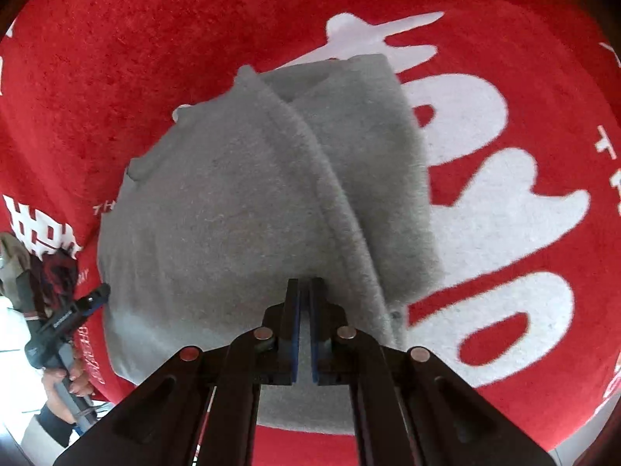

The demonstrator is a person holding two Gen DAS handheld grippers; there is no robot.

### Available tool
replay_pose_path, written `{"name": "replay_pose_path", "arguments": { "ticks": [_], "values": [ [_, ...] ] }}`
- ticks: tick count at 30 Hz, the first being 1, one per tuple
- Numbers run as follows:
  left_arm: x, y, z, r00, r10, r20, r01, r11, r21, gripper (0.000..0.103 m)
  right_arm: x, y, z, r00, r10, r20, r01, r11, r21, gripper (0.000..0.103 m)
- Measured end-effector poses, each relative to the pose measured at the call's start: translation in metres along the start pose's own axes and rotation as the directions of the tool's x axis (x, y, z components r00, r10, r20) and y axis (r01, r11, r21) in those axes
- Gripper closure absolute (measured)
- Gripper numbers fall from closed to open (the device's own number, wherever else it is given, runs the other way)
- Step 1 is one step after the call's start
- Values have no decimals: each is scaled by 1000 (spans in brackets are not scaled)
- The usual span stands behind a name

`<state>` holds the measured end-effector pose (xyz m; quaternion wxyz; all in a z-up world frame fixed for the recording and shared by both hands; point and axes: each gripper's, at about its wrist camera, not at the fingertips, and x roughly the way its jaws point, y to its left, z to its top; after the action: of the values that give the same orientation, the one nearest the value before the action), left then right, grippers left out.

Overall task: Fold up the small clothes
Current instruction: 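Withdraw both open grippers from the folded sweater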

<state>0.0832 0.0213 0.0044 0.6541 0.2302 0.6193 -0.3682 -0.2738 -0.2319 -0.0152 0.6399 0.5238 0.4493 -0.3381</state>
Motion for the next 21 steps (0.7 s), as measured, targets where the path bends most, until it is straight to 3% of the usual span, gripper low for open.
{"name": "replay_pose_path", "arguments": {
  "ticks": [5,9,11,14,18,21],
  "values": [
    [-13,5,-17,1000,20,-23,-20,1000,-6,53,-19,1,-10,999,-42,9,42,999,8,93],
    [-27,7,-34,999,37,-30,-37,999,-10,53,-29,10,-28,999,-40,2,40,999,-20,70],
    [-33,5,-42,998,48,-32,-48,999,-1,53,-31,17,-37,999,-32,-4,32,999,-28,69],
    [-41,1,-54,997,67,-32,-67,997,25,32,-31,28,-49,1000,-22,-17,21,999,-37,69],
    [-48,-3,-69,997,67,-36,-65,996,59,32,-25,46,-65,999,-5,-48,3,999,-50,60],
    [-46,-4,-77,996,63,-66,-58,996,75,32,-17,58,-74,997,8,-70,-12,998,-60,60]
  ]
}}
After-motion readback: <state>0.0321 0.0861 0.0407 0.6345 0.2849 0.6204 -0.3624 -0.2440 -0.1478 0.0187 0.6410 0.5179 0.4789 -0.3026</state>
